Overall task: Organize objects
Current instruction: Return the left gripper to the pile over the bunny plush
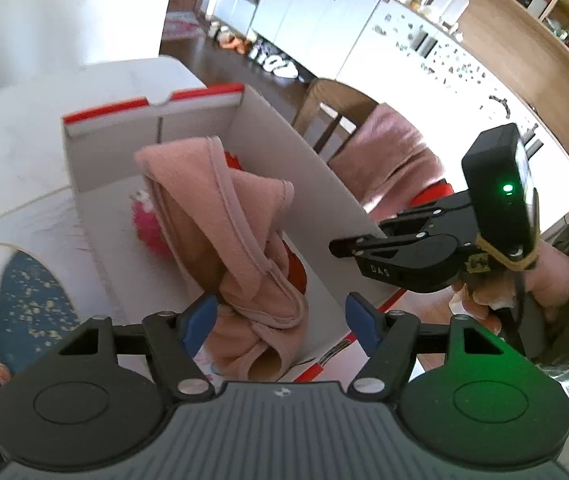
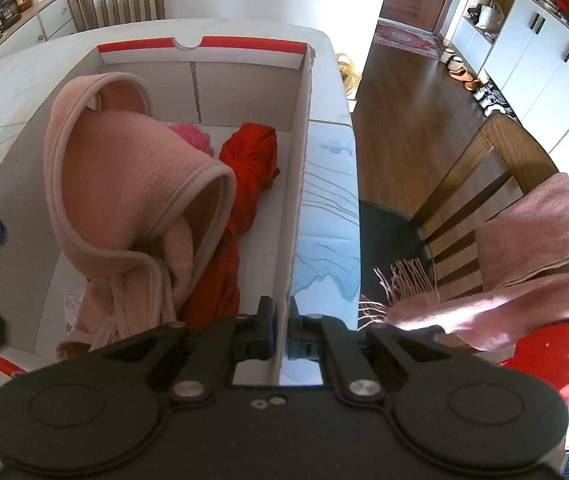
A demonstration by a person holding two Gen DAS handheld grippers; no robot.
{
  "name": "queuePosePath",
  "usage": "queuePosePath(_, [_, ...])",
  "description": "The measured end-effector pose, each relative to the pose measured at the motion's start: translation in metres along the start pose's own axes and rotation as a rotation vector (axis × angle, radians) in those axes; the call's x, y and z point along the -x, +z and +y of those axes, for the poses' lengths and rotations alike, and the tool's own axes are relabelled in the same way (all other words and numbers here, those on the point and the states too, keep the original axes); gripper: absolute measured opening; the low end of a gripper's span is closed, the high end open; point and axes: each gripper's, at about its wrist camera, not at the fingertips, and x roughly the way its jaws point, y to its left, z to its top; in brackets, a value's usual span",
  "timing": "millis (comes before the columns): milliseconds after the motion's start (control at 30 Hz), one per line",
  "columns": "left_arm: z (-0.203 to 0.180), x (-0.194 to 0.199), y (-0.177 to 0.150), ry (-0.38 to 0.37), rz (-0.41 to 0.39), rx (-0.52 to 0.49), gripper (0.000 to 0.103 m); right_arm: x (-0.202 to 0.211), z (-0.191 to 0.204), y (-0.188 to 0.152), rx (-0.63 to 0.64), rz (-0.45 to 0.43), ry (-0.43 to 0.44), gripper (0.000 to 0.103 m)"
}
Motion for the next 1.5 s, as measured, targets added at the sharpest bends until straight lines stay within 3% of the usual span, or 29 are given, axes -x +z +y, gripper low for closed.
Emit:
queuePosePath(133, [0.006, 0.021, -0.005, 0.015, -0.051, 0.024, 0.082, 0.0, 0.0, -0.001, 0.002, 0.0, 0.0, 0.004])
queuePosePath(367, [0.029, 0.052, -0.017, 0.102, -0.122, 0.095, 0.088, 0.001, 0.001, -0.001, 0.007, 0.0, -0.003, 0.004])
queuePosePath(433, [0.041, 0.058, -0.021, 0.136, -0.132, 0.119, 0.103, 0.001, 0.001, -0.001, 0.008, 0.0, -0.003, 0.004])
queuePosePath(867, [0.115, 0.055, -0.064, 0.385, -0.121, 0.349, 0.103, 0.001, 0.002, -0.001, 0.009, 0.001, -0.004, 0.005])
queuePosePath(1033, [0.136, 0.043, -0.078, 0.431, -0.108, 0.421, 0.103, 0.001, 0.002, -0.001, 0.01, 0.002, -0.004, 0.005])
queuePosePath(1500, [0.163, 0.005, -0.078, 0.537, -0.114, 0.496, 0.103, 0.001, 0.002, -0.001, 0.011, 0.003, -0.004, 0.005])
